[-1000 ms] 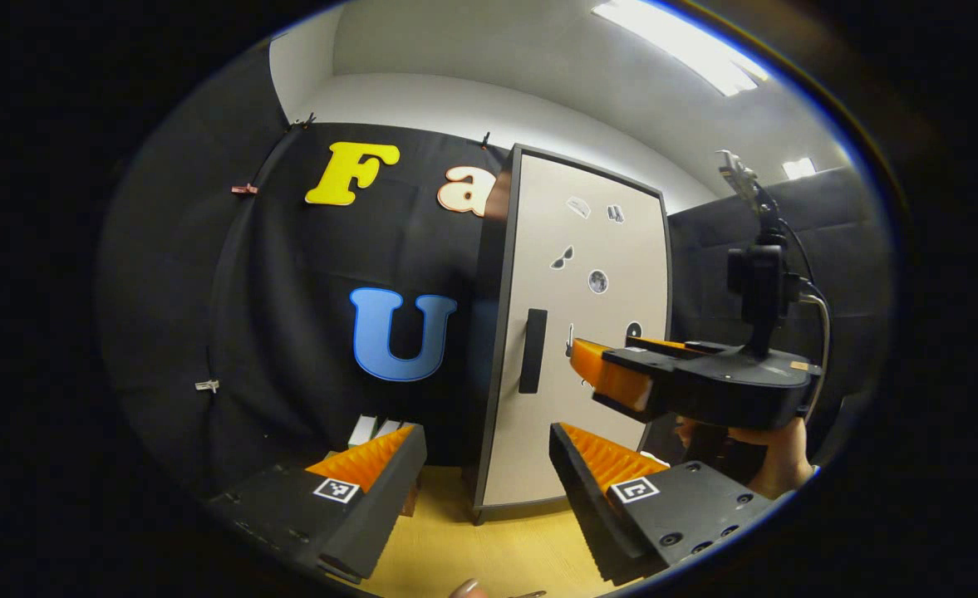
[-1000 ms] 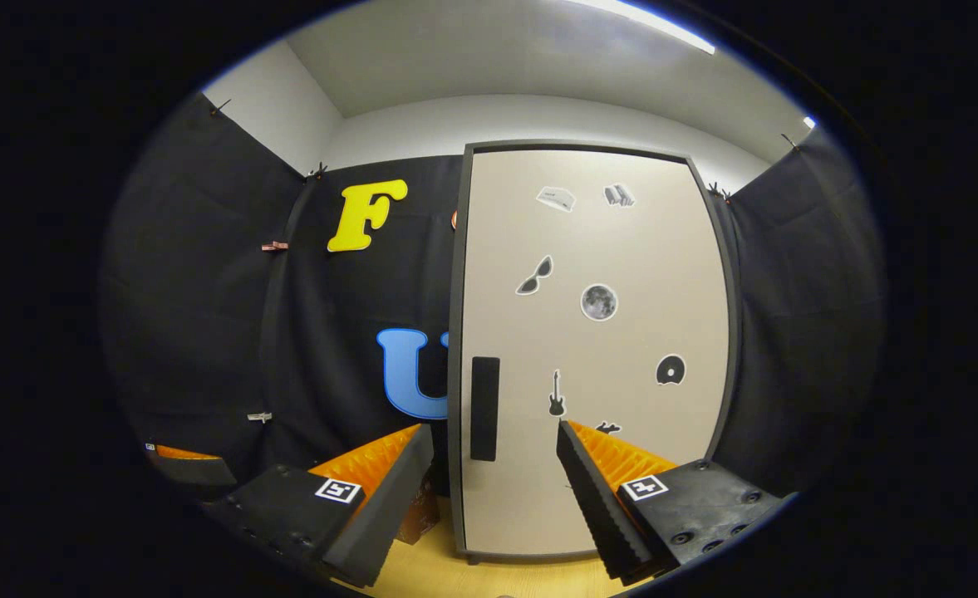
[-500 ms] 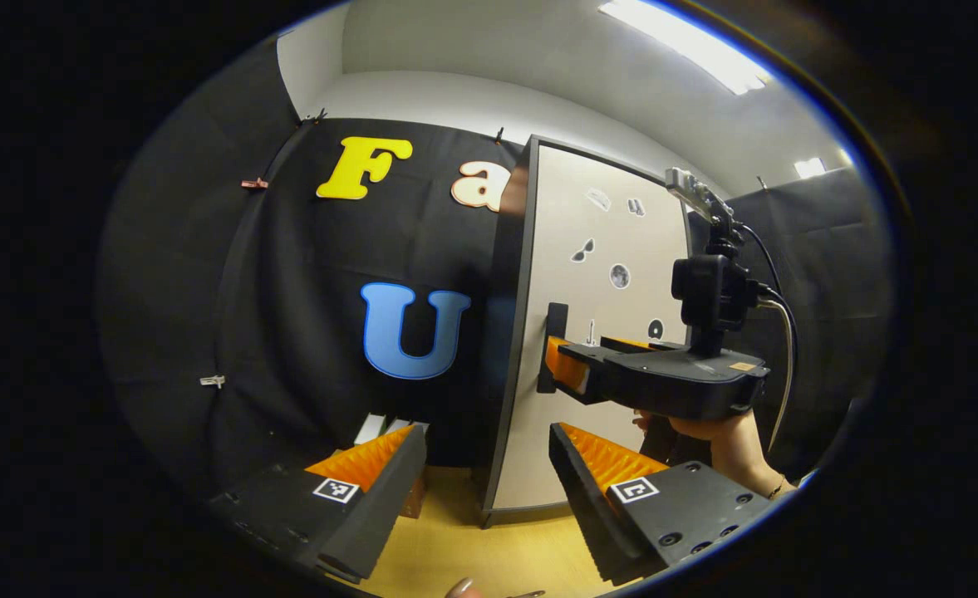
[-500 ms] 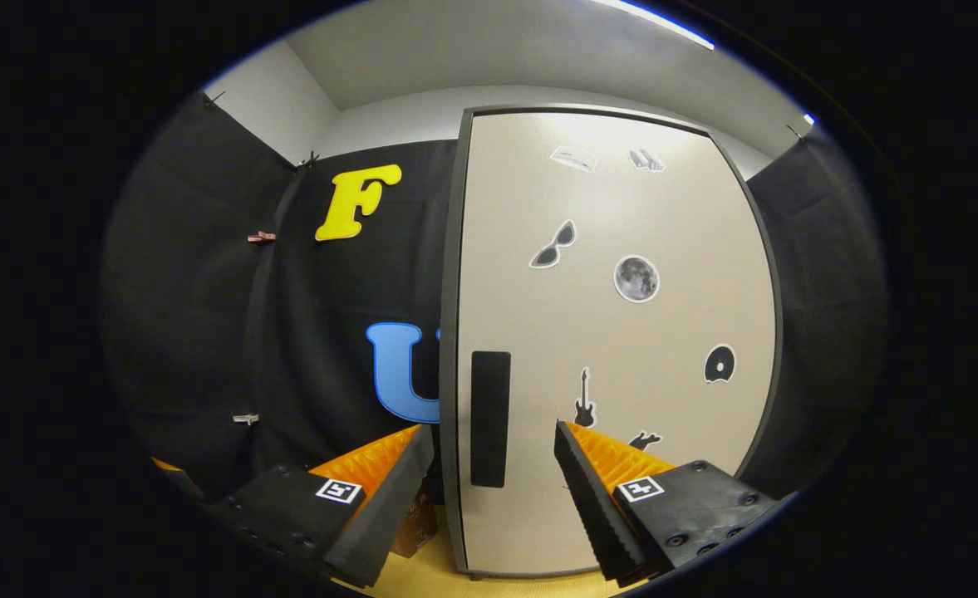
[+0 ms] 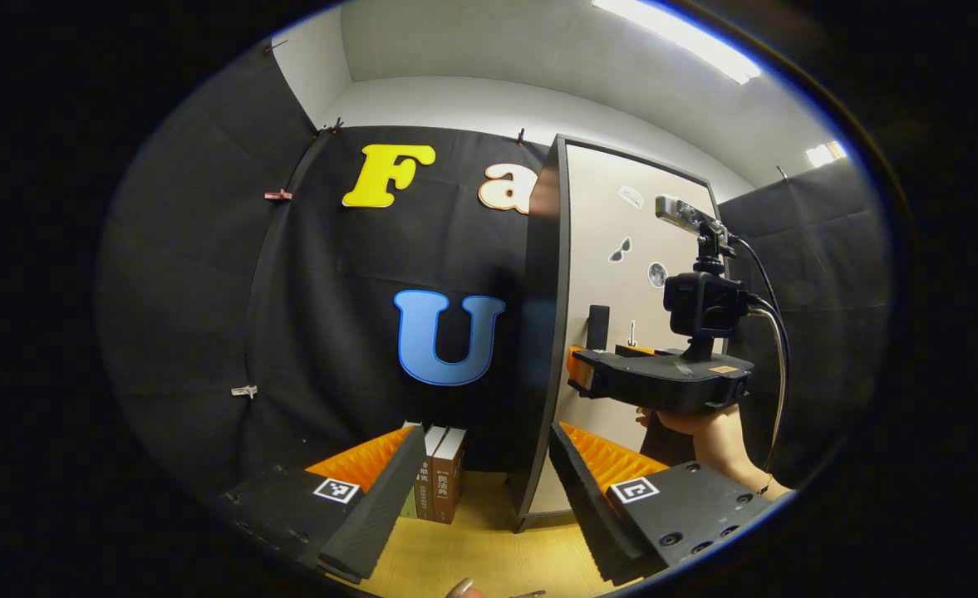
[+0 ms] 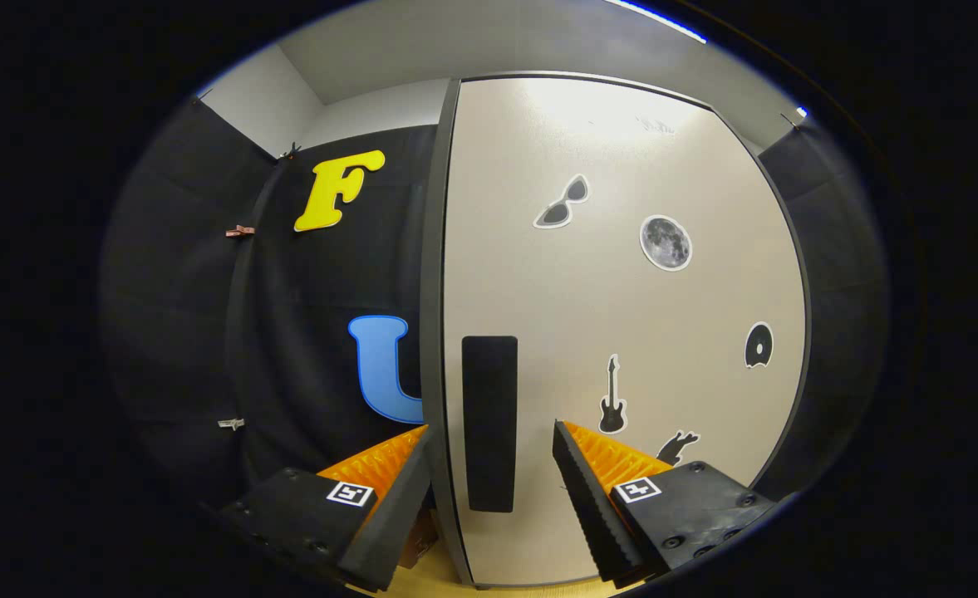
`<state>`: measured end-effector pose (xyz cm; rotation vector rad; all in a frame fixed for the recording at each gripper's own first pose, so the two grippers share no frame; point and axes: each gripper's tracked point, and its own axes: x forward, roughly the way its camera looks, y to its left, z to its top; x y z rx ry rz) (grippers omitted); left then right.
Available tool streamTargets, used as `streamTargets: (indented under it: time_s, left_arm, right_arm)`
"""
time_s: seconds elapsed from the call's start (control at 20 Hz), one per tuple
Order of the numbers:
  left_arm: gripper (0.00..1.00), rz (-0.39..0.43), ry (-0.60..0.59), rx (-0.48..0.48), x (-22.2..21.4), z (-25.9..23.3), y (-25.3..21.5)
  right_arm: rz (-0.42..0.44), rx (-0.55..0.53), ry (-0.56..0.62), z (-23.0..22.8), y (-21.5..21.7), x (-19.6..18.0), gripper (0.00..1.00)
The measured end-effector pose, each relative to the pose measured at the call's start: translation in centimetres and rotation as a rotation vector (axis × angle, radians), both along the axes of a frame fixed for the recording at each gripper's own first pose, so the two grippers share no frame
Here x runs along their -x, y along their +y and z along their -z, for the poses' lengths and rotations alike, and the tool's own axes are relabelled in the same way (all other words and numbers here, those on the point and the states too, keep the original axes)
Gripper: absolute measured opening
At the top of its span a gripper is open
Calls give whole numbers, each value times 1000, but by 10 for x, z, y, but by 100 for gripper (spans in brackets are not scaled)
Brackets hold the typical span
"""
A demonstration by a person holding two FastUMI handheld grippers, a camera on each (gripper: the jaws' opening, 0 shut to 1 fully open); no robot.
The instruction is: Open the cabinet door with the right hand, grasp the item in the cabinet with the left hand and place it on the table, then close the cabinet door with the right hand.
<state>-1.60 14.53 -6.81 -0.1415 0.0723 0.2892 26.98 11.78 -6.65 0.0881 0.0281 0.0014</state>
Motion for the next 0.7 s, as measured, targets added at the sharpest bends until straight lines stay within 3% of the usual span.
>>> streamTargets:
  time_s: [0.1,0.25,0.35,0.4,0.45,0.6,0.7]
  left_arm:
    - [94,-5,11,16,0,4,4]
    - [94,-19,4,19,1,2,10]
    - [94,-26,4,12,3,1,12]
    - [94,-27,2,10,3,2,14]
    - [94,-27,2,10,4,1,14]
    - [94,-27,1,14,11,1,15]
    - [94,-22,7,21,17,3,16]
  right_arm:
    - [9,8,-3,0,1,-4,88]
    - [32,22,10,5,0,-9,72]
    - [40,13,31,9,5,-11,55]
    - [60,15,27,6,2,-11,39]
    - [72,23,32,8,2,-11,39]
    - [75,29,20,8,2,-11,25]
    - [75,20,18,8,2,-11,25]
